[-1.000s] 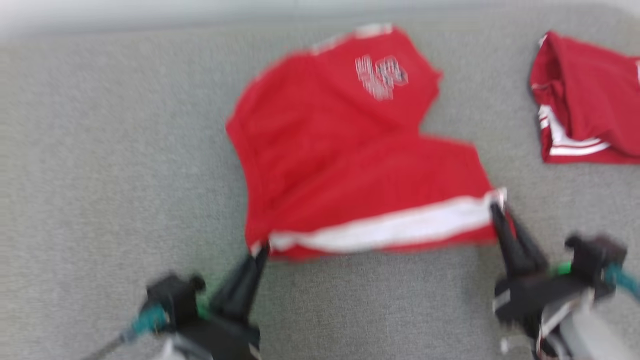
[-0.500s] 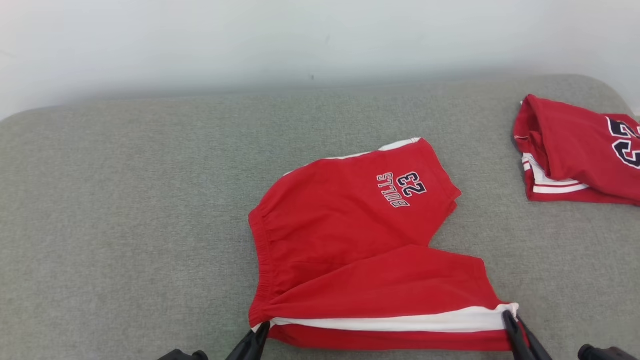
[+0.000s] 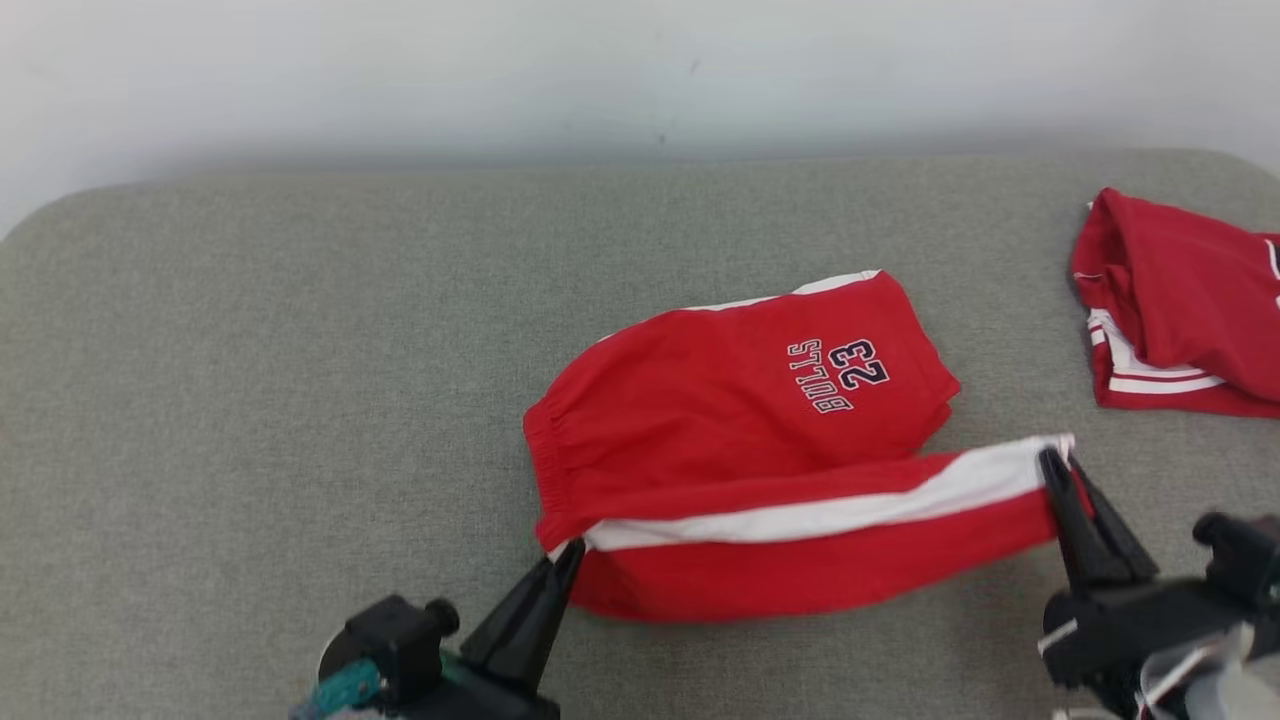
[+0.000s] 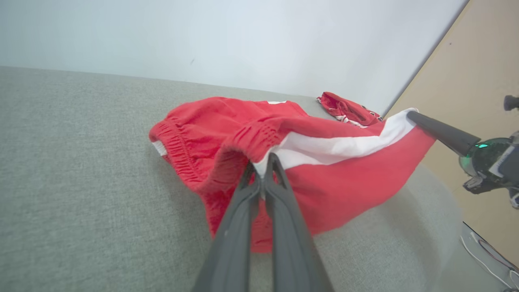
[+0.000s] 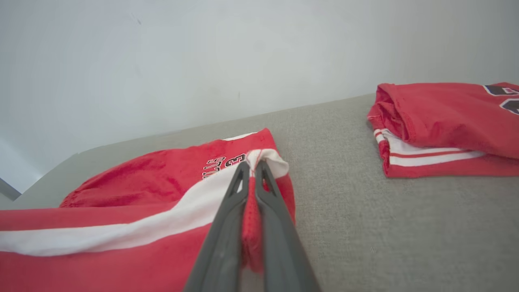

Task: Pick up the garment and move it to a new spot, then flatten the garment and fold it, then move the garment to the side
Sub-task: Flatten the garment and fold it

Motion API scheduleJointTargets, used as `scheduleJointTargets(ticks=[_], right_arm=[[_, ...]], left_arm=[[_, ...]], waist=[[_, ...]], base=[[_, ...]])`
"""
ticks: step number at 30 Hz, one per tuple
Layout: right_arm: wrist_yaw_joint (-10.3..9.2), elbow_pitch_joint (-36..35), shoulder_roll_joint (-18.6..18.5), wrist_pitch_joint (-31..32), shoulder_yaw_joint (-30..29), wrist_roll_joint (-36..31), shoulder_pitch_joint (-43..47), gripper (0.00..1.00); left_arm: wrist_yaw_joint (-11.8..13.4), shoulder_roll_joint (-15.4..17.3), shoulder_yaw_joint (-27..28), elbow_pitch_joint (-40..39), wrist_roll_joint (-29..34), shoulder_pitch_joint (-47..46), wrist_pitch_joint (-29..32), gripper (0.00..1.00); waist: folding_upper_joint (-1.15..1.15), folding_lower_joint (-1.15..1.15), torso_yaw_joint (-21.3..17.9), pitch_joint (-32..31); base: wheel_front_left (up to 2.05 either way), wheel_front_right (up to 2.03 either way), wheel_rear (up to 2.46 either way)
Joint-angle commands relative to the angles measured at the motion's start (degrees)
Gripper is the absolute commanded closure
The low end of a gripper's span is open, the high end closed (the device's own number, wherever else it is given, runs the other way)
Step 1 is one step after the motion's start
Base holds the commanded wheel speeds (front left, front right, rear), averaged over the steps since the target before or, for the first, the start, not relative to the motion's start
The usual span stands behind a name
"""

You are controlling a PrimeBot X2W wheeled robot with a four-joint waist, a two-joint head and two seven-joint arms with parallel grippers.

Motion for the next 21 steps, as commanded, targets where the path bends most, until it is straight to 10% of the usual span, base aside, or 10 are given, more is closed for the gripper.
scheduleJointTargets(ticks=[1,21], right_arm=[[-0.17,1.1,-0.5,0.4,0.3,0.3,-2.4,1.00],[-0.17,33.9,-1.5,0.4,11.5,0.7,-40.0,1.00]], left_arm=[[-0.1,-0.2,-0.4,0.6,-0.6,-2.1,-0.1,1.00],[-0.1,-5.4,-3.5,18.8,-7.3,-28.0,-0.1,1.00]], waist=[[0.00,-0.01,0.8,1.2],[0.00,-0.01,4.8,11.6]], base=[[0.00,0.00,0.00],[0.00,0.00,0.00]])
